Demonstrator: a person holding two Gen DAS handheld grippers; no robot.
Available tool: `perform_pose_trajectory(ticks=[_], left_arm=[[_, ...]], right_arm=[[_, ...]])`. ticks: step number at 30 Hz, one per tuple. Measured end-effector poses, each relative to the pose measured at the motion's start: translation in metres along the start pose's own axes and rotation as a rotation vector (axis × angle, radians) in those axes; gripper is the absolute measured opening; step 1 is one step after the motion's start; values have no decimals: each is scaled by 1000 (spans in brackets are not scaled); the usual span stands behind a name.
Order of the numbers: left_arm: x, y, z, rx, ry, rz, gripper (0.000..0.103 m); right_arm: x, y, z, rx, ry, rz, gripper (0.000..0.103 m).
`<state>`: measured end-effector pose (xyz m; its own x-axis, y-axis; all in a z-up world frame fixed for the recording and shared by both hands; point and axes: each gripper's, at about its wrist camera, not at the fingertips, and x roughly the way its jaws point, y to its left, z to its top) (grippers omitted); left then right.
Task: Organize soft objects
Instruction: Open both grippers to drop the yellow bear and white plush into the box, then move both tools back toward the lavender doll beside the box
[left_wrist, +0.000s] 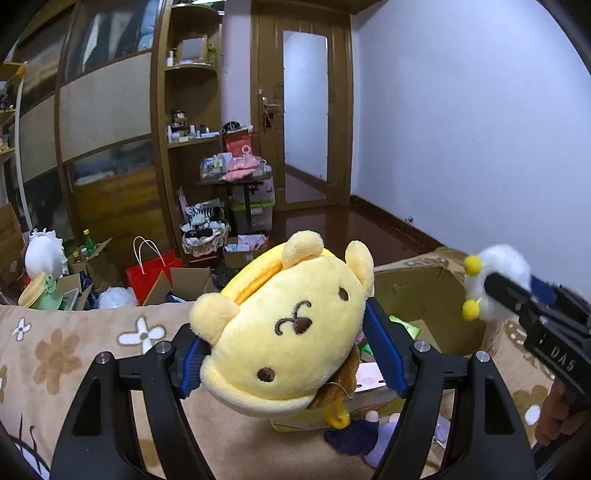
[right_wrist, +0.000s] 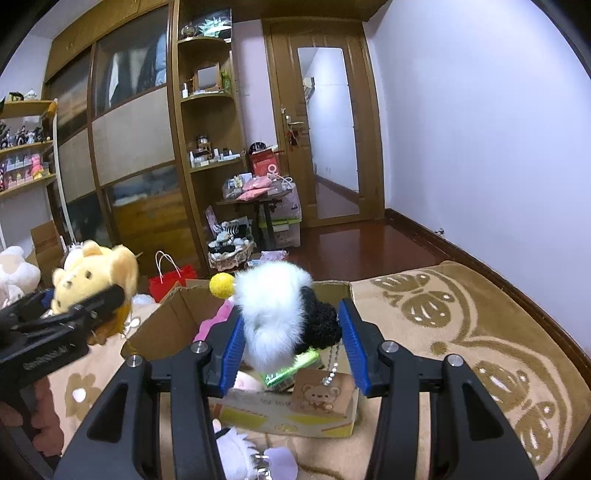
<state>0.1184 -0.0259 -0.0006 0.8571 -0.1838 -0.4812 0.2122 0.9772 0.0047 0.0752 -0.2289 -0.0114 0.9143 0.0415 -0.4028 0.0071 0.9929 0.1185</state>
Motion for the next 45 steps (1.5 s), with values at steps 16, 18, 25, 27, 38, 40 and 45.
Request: perform_pose_trajectory(ticks=[16,18,25,27,38,40,45], left_arm=[[44,-1,-10,2,167,-18,79],[46,0,-12,-1,177,-10,81],[46,4,-17,-40,209,-56,91],[45,2,-17,-22,210,-54,93],[34,-5,-21,29,235,-4,95],[29,-5,-22,19,239,-7,96],[13,-9,-23,21,230,2,100]], right_arm=[[35,-12,-11,51,91,66,53],[37,-13,-13,62,106,75,54],[39,-19,-17,89,134,88,57],[39,-19,-17,90,134,92,57],[29,-22,-12,91,121,84,94],[24,-25,-11,107,123,82,98],[11,-28,-10,117,125,73,102]])
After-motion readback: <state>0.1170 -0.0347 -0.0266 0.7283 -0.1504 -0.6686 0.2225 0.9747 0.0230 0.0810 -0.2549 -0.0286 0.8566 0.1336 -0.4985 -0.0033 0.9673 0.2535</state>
